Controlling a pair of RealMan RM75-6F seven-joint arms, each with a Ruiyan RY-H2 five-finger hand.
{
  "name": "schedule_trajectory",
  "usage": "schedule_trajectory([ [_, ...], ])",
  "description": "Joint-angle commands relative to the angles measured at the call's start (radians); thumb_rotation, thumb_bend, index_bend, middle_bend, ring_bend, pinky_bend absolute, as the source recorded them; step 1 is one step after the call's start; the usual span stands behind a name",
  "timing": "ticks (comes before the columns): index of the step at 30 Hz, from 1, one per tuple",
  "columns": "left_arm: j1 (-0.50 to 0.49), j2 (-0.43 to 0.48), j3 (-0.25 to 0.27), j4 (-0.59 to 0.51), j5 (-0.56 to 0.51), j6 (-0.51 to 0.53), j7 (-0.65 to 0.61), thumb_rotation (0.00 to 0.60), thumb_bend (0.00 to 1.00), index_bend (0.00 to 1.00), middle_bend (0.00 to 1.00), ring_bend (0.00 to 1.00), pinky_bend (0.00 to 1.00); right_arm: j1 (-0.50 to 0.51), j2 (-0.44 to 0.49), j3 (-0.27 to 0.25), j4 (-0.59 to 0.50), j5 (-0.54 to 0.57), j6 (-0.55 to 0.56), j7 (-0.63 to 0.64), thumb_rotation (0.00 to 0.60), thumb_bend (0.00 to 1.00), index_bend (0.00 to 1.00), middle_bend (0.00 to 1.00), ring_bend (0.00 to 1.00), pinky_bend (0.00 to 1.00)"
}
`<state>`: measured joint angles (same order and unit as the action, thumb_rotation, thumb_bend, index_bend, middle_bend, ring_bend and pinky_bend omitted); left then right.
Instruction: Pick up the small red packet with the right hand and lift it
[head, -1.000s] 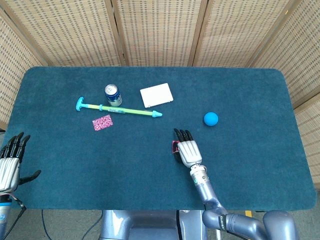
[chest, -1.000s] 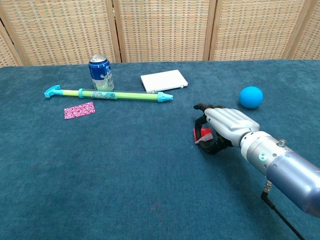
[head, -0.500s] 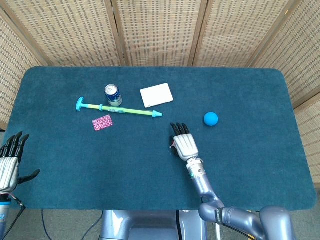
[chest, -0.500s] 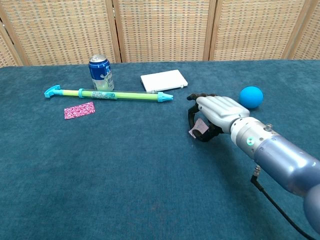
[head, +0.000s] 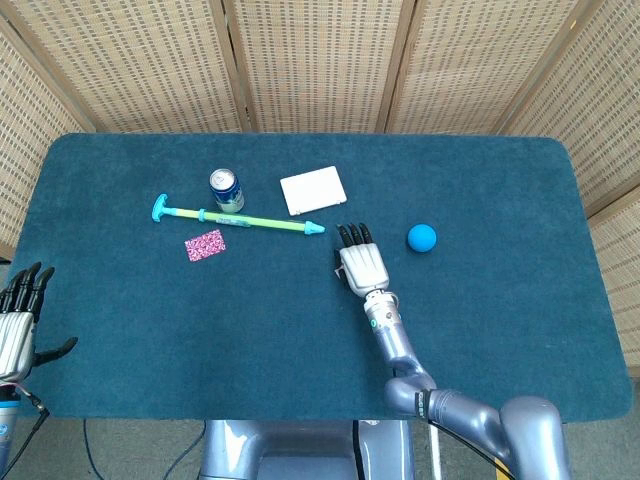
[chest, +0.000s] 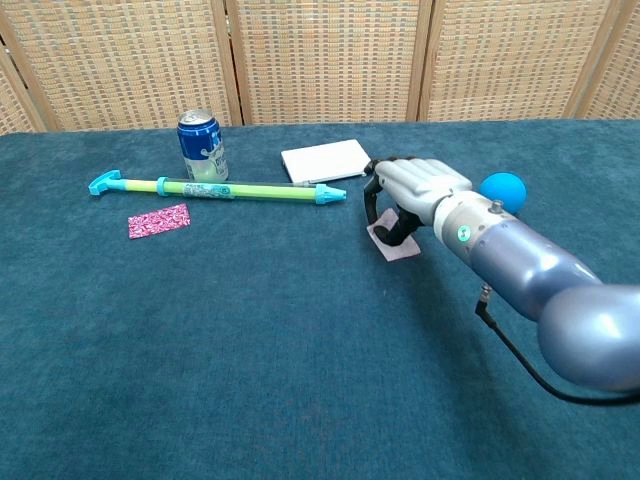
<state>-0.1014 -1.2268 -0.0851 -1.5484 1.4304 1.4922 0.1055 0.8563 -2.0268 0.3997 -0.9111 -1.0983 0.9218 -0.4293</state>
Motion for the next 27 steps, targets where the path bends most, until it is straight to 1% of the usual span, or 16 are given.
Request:
schedule_trajectory([
  [1,0.000,0.000,-0.001,0.000,-0.001,0.000,0.001,0.600,0.10,0.00,0.00,0.00,0.14,0.027,-0.002,0.023,0.023,0.012,-0.010,-0.002,0.600,0.59,0.63,0.15,0.00,0.00],
  [4,0.000,0.000,-0.001,-0.001,-0.001,0.003,0.002,0.600,0.10,0.00,0.00,0.00,0.14,0.046,0.011,0.038,0.019,0.013,0.001,-0.006,0.600,0.59,0.63,0.15,0.00,0.00],
  [7,0.000,0.000,-0.001,-0.002,0.000,0.004,0.003,0.600,0.10,0.00,0.00,0.00,0.14,0.050,0.032,0.044,-0.007,0.008,0.021,-0.011,0.600,0.58,0.63,0.15,0.00,0.00],
  [12,0.001,0.001,0.000,-0.005,0.006,0.008,0.004,0.600,0.10,0.00,0.00,0.00,0.14,0.026,0.096,0.043,-0.113,0.008,0.069,-0.036,0.600,0.58,0.63,0.16,0.00,0.00],
  [17,0.004,0.004,0.002,-0.011,0.015,0.018,0.001,0.600,0.10,0.00,0.00,0.00,0.14,-0.036,0.190,0.037,-0.291,0.028,0.112,-0.036,0.600,0.58,0.63,0.15,0.00,0.00],
  [20,0.007,0.005,0.006,-0.015,0.027,0.026,-0.001,0.600,0.10,0.00,0.00,0.00,0.14,-0.092,0.259,0.030,-0.420,0.036,0.140,-0.005,0.600,0.57,0.63,0.15,0.00,0.00],
  [27,0.012,0.005,0.017,-0.024,0.058,0.047,0.005,0.600,0.10,0.00,0.00,0.00,0.14,-0.225,0.433,-0.018,-0.736,-0.001,0.229,0.055,0.600,0.57,0.64,0.15,0.00,0.00],
])
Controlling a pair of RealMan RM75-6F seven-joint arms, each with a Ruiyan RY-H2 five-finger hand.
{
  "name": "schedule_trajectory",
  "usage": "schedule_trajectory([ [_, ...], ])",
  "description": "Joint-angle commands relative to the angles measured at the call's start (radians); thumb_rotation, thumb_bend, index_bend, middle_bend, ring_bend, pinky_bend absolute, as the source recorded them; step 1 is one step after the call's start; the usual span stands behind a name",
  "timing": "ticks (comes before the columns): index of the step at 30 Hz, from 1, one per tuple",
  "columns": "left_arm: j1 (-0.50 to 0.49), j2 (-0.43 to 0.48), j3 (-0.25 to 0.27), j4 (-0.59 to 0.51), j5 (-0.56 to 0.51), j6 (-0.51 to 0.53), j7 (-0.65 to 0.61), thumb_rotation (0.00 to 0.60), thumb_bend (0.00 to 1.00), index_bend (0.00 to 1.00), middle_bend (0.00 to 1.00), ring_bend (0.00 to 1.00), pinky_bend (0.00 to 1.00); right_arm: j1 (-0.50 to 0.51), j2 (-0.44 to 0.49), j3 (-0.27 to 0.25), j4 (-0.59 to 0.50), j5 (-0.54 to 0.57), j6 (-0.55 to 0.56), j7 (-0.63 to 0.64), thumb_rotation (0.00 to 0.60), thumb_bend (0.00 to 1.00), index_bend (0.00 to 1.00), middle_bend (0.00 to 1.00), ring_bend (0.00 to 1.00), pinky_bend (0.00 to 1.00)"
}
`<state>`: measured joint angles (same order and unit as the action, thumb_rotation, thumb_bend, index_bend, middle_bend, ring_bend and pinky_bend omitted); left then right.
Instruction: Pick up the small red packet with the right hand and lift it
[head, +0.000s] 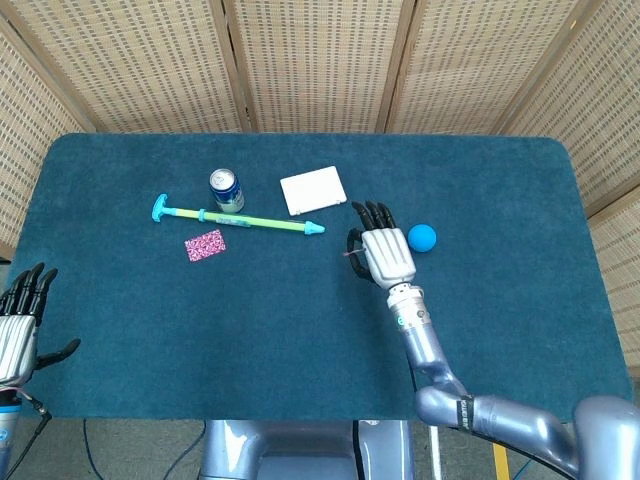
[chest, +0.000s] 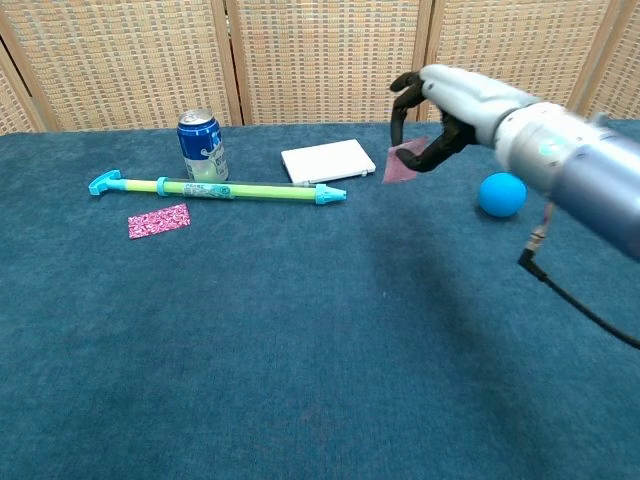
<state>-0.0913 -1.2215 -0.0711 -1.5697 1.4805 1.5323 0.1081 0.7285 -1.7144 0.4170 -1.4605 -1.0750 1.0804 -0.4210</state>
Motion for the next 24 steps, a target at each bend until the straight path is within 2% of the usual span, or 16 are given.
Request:
schedule_trajectory([
  [1,0.004,-0.001,0.005,-0.005,0.015,0.013,0.003,0.600,0.10,0.00,0.00,0.00,0.14,-0.119,0.148,-0.045,-0.237,-0.035,0.087,0.056,0.600,0.57,0.64,0.15,0.00,0.00],
  [7,0.011,-0.002,0.011,-0.009,0.036,0.033,0.008,0.600,0.10,0.00,0.00,0.00,0.14,-0.209,0.259,-0.097,-0.446,-0.061,0.131,0.142,0.600,0.57,0.64,0.15,0.00,0.00],
  [11,0.014,-0.003,0.018,-0.012,0.050,0.039,0.012,0.600,0.10,0.00,0.00,0.00,0.14,-0.268,0.328,-0.140,-0.564,-0.121,0.160,0.220,0.600,0.57,0.64,0.15,0.00,0.00],
  [18,0.014,-0.011,0.027,-0.008,0.065,0.038,0.024,0.600,0.10,0.00,0.00,0.00,0.14,-0.344,0.402,-0.224,-0.690,-0.253,0.207,0.317,0.600,0.57,0.65,0.15,0.00,0.00],
  [24,0.016,-0.014,0.029,-0.009,0.077,0.046,0.030,0.600,0.10,0.00,0.00,0.00,0.14,-0.384,0.422,-0.290,-0.722,-0.359,0.230,0.368,0.600,0.57,0.65,0.15,0.00,0.00],
])
